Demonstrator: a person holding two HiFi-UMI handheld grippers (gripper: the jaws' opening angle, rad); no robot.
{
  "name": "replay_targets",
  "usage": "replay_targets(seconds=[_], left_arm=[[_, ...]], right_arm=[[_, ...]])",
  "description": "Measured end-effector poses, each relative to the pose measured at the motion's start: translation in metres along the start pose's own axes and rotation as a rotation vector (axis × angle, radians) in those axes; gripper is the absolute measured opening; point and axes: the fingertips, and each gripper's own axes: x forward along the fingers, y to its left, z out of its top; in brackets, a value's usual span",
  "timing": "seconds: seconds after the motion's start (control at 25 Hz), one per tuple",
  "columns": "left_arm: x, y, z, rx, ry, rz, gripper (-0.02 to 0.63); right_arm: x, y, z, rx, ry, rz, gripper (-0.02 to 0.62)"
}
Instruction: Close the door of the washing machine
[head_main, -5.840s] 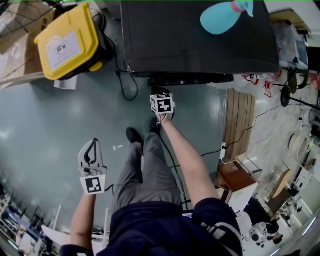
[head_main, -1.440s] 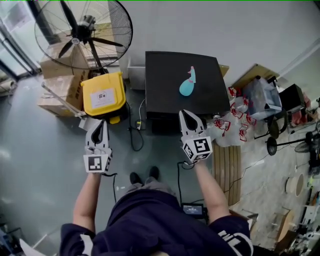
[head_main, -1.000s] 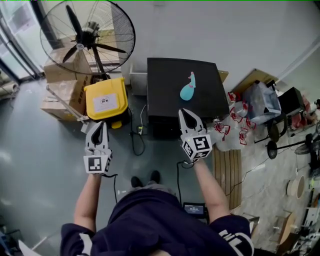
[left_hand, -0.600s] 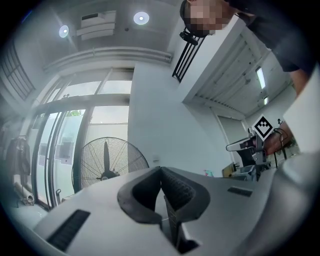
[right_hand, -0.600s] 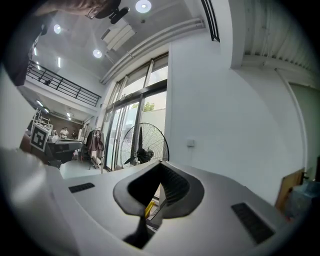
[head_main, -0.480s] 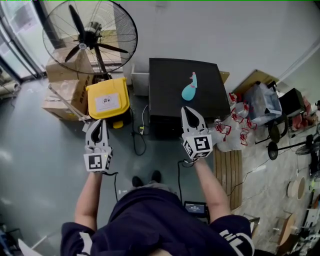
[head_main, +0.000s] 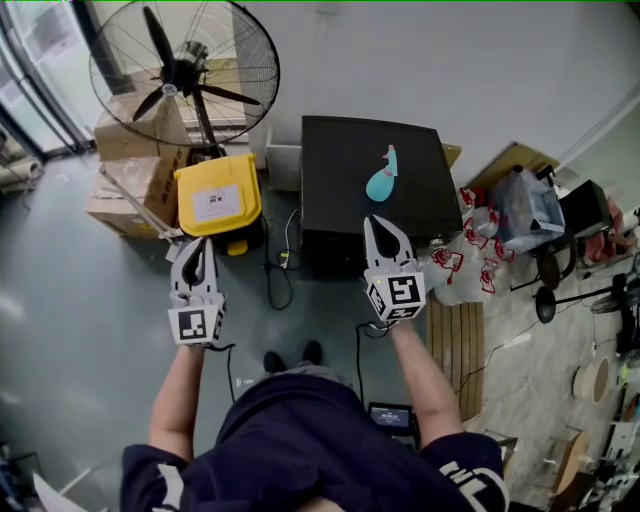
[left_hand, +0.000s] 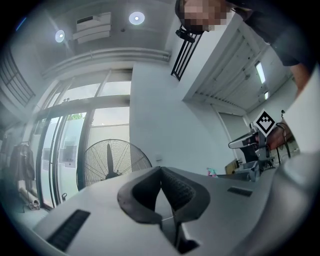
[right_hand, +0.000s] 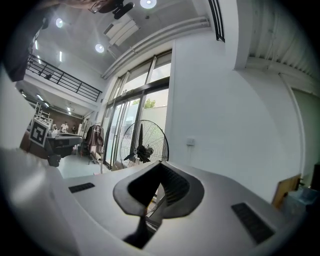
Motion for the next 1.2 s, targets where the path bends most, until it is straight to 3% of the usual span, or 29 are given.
replay_targets(seconds=[0.52,1.2], left_arm=[[-0.022,-0.003,0.027,0.008,-0.006,-0.006,0.024],[-0.026,-0.003,0.031,-0.009,-0.024,0.017,0.025]], right_arm=[[-0.023,0.011,0.015,-0.024,-0.016,0.003,0.02],[-0.023,0.02,0.018,-0.034,-0.021,0.002,0.02]])
